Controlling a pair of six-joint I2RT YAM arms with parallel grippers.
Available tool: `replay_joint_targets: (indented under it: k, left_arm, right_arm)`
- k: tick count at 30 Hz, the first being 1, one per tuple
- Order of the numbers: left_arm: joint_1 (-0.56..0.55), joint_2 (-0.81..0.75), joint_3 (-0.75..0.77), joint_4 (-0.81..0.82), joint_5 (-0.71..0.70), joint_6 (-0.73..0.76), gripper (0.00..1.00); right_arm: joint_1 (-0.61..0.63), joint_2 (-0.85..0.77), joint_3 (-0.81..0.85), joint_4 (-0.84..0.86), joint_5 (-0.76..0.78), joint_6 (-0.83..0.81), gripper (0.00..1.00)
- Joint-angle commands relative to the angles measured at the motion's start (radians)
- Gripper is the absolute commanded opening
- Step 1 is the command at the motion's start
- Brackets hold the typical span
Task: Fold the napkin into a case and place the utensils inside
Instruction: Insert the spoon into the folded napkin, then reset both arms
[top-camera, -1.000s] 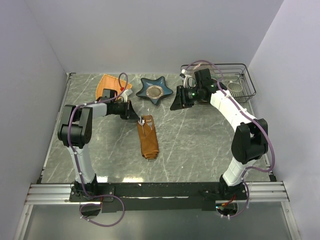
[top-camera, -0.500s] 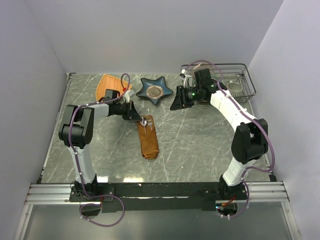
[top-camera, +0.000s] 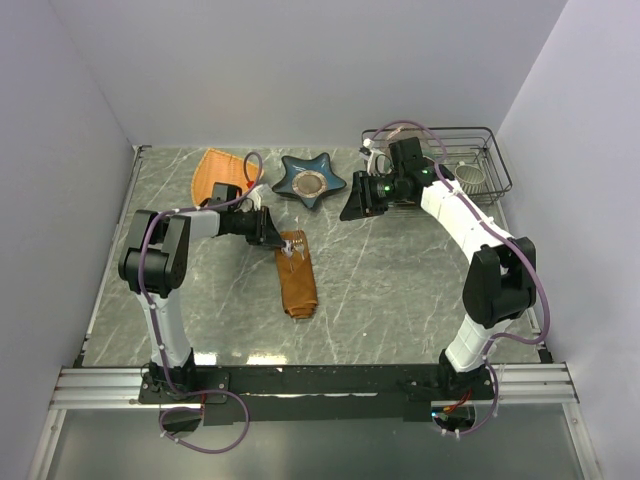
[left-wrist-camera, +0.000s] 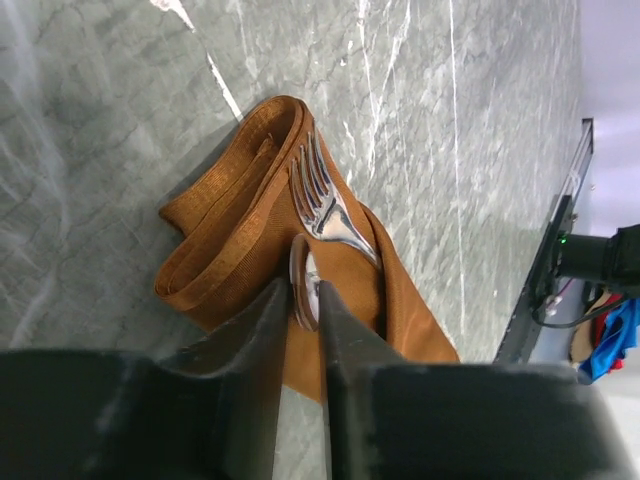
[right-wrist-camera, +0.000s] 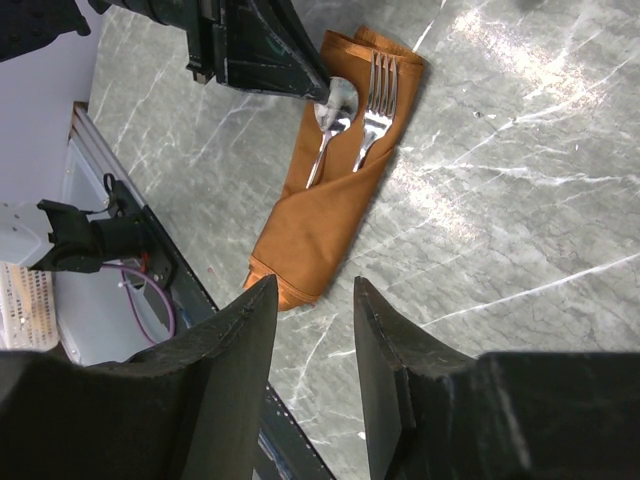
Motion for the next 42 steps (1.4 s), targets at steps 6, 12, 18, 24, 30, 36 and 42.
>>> replay_joint_targets:
  k: [6, 12, 18, 24, 30, 36, 42]
  left_arm:
    - [-0.002, -0.089, 0.081, -0.028, -0.037, 0.003, 0.42]
    - [0.019, -0.241, 0.193, -0.149, -0.143, 0.068, 0.55]
    - [0.041, -0.352, 0.411, -0.323, -0.28, 0.237, 0.99]
    - [0.042, -0.252, 0.873, -0.758, -0.235, 0.319, 0.99]
    - [0.036, -0.327, 0.725, -0.793, -0.408, 0.181, 0.99]
    - [-0.054, -0.592, 0.259, -0.593, -0.639, 0.229, 0.99]
    - [-0.094, -0.718, -0.007, -0.523, -0.746, 0.177, 0.99]
  right_arm:
    - [-0.01, -0.015, 0.043, 0.008, -0.004, -0.022, 0.52]
    - [-0.03, -0.016, 0.115, -0.009, 0.022, -0.054, 0.7]
    - [-0.074, -0.052, 0.248, -0.044, 0.171, -0.156, 1.0]
    - [-0.148, -0.22, 0.186, 0.046, 0.315, -0.214, 1.0]
    - [-0.237, -0.374, -0.045, -0.027, 0.311, -0.184, 1.0]
    - [-0.217, -0.625, -0.447, 0.061, 0.376, -0.247, 1.0]
    - [-0.125, -0.812, -0.673, 0.109, 0.496, -0.304, 1.0]
